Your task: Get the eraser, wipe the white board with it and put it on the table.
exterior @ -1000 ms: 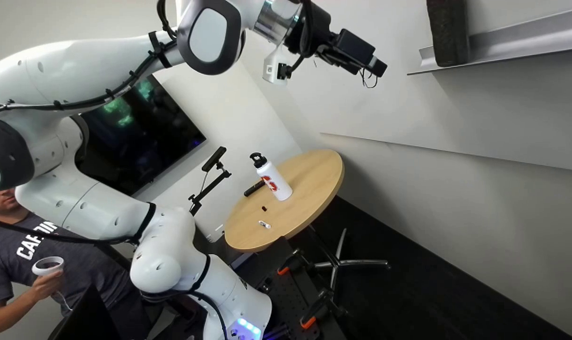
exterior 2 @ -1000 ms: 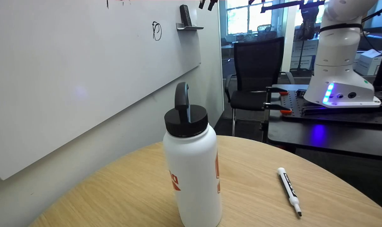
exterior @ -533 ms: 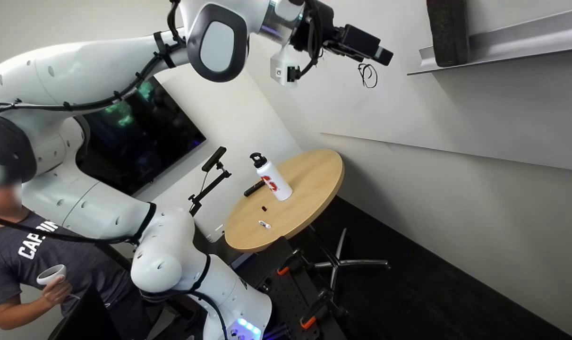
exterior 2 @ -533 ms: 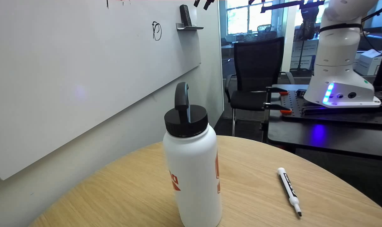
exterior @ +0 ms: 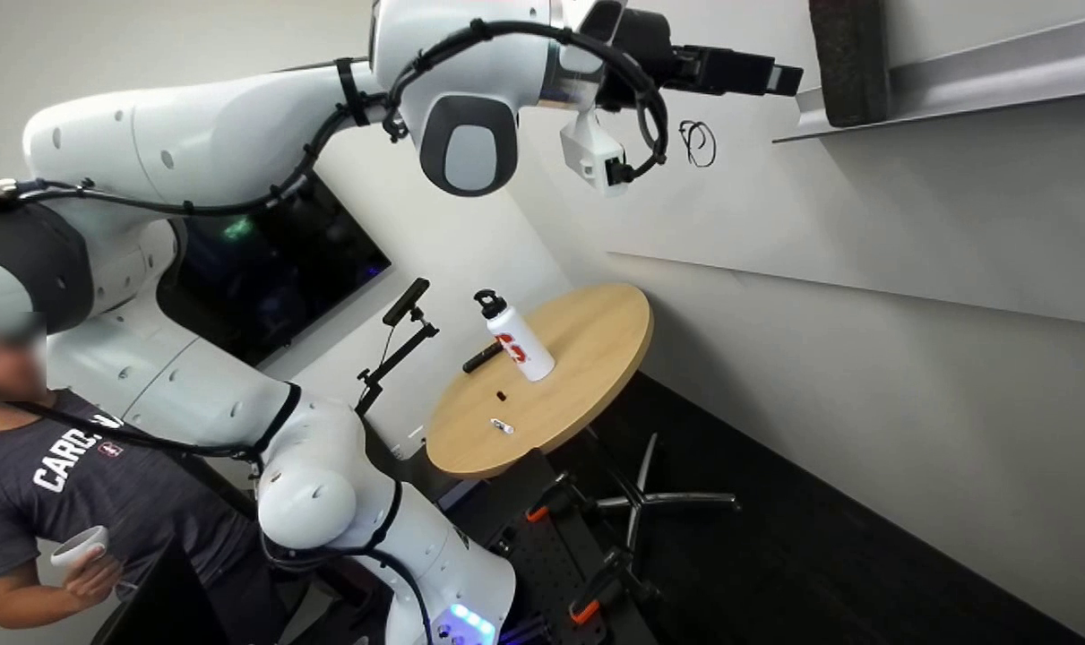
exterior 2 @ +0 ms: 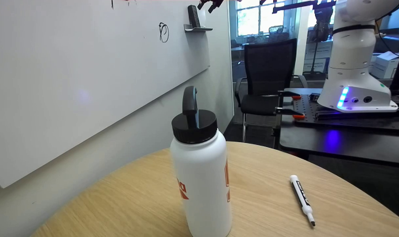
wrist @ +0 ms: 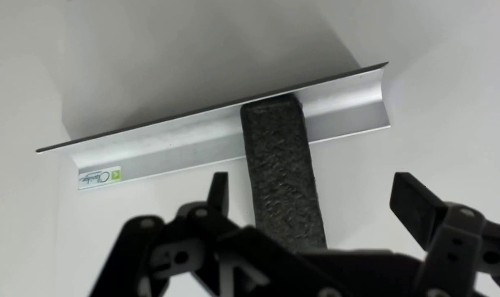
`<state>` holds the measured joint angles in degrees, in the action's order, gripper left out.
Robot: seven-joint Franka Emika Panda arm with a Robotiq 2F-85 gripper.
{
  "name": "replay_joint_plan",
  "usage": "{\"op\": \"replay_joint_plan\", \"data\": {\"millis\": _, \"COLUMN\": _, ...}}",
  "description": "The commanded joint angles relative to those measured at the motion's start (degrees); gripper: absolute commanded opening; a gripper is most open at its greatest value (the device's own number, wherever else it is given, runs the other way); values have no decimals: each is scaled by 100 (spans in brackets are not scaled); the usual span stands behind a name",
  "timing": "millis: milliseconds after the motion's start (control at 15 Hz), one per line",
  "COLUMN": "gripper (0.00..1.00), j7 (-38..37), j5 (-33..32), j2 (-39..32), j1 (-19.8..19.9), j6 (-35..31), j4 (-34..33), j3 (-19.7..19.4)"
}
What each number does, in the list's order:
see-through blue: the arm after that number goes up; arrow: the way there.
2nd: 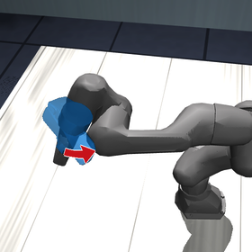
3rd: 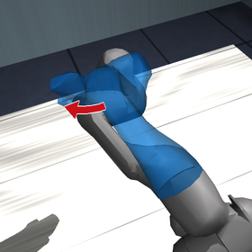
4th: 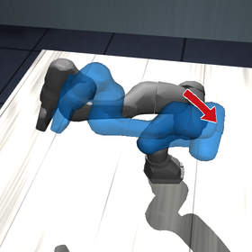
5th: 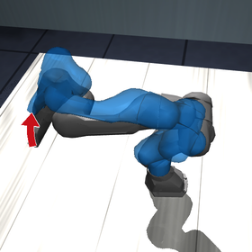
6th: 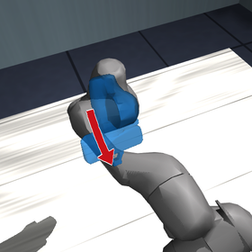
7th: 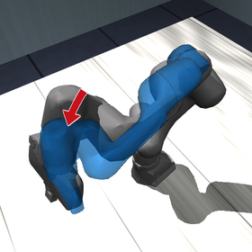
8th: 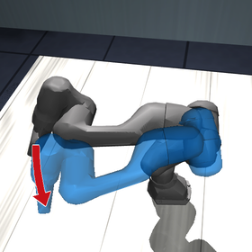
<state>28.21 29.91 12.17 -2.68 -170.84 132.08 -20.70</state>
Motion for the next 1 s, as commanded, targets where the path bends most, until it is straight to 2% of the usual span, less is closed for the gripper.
{"op": "replay_joint_plan", "data": {"millis": 0, "gripper": 100, "j7": 1111, "j5": 962, "j2": 104, "j1": -671, "j6": -193, "j4": -24, "j3": -542}}
{"op": "replay_joint_plan", "data": {"millis": 67, "gripper": 100, "j7": 621, "j5": 548, "j2": 5, "j1": -342, "j6": -87, "j4": -14, "j3": -289}}
{"op": "replay_joint_plan", "data": {"millis": 333, "gripper": 100, "j7": 725, "j5": 606, "j2": -3, "j1": -397, "j6": -86, "j4": -15, "j3": -340}}
{"op": "replay_joint_plan", "data": {"millis": 600, "gripper": 100, "j7": 1244, "j5": 999, "j2": -38, "j1": -822, "j6": -1004, "j4": -13, "j3": -472}}
{"op": "replay_joint_plan", "data": {"millis": 933, "gripper": 100, "j7": 1695, "j5": 1086, "j2": -10, "j1": -1352, "j6": -1457, "j4": 12, "j3": -818}}
